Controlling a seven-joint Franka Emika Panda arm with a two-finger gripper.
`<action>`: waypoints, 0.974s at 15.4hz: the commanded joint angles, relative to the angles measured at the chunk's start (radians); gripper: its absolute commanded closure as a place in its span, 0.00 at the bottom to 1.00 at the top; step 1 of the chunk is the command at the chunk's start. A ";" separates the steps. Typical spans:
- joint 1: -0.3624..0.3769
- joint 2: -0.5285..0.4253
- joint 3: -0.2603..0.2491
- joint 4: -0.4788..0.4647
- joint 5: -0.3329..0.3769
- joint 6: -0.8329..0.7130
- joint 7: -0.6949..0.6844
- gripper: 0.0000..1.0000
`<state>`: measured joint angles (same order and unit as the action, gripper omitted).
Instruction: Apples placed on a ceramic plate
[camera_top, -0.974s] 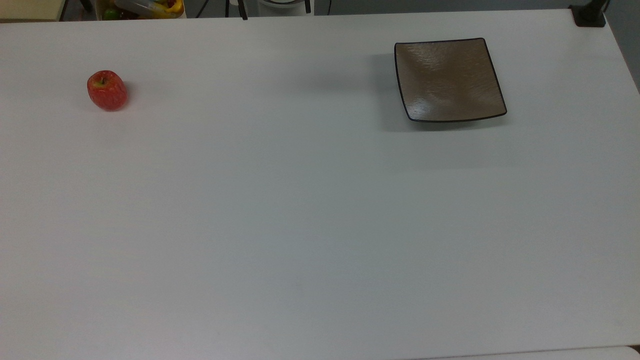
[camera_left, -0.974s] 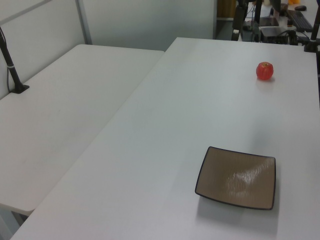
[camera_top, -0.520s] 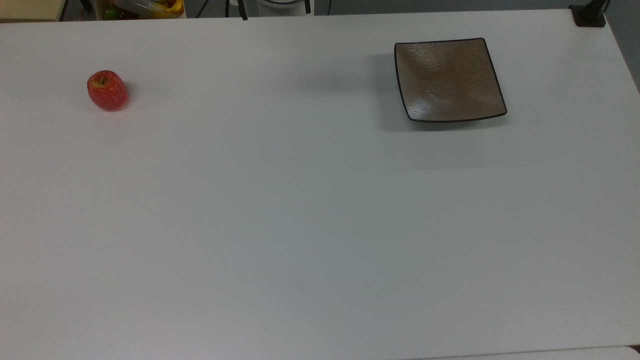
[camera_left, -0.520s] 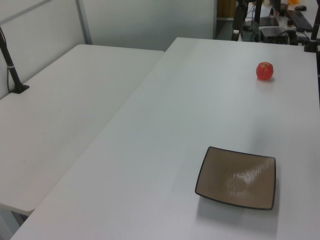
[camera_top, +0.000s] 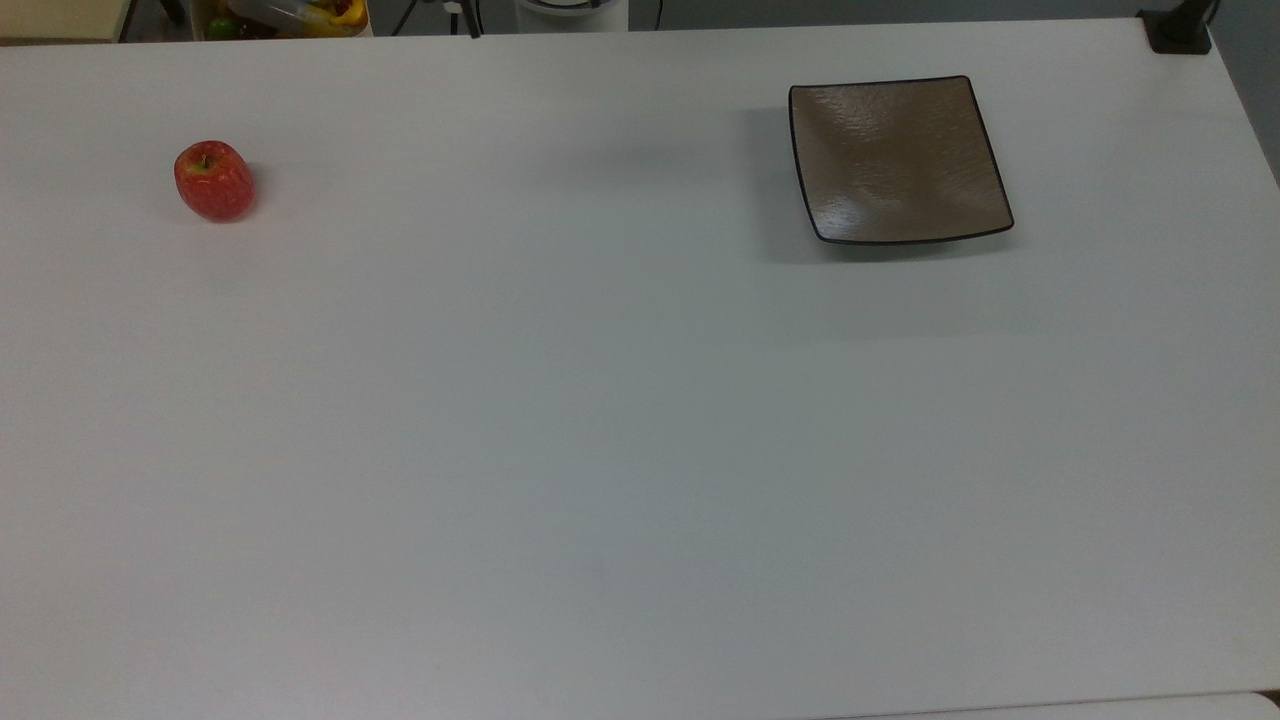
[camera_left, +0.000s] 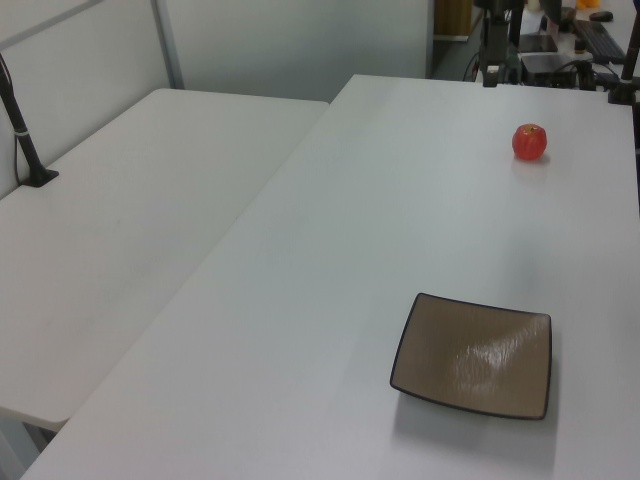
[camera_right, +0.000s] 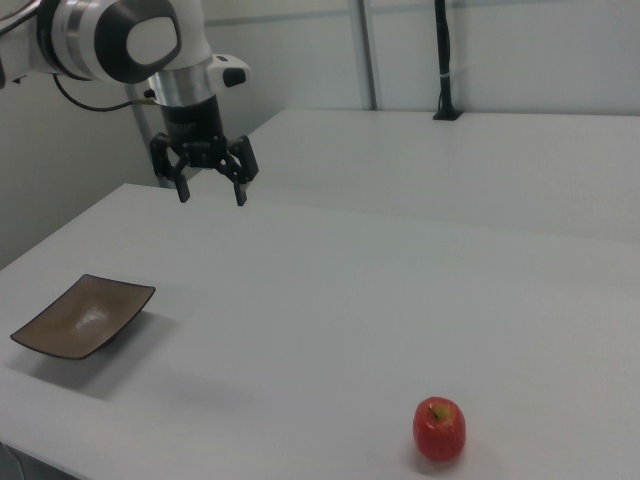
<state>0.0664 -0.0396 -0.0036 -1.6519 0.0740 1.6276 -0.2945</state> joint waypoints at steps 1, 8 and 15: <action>-0.016 -0.033 -0.038 -0.031 0.007 -0.022 -0.100 0.00; -0.030 -0.033 -0.170 -0.026 -0.059 -0.012 -0.242 0.00; -0.060 -0.019 -0.341 -0.072 -0.092 0.109 -0.454 0.00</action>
<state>0.0053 -0.0438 -0.2840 -1.6577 0.0077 1.6553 -0.6606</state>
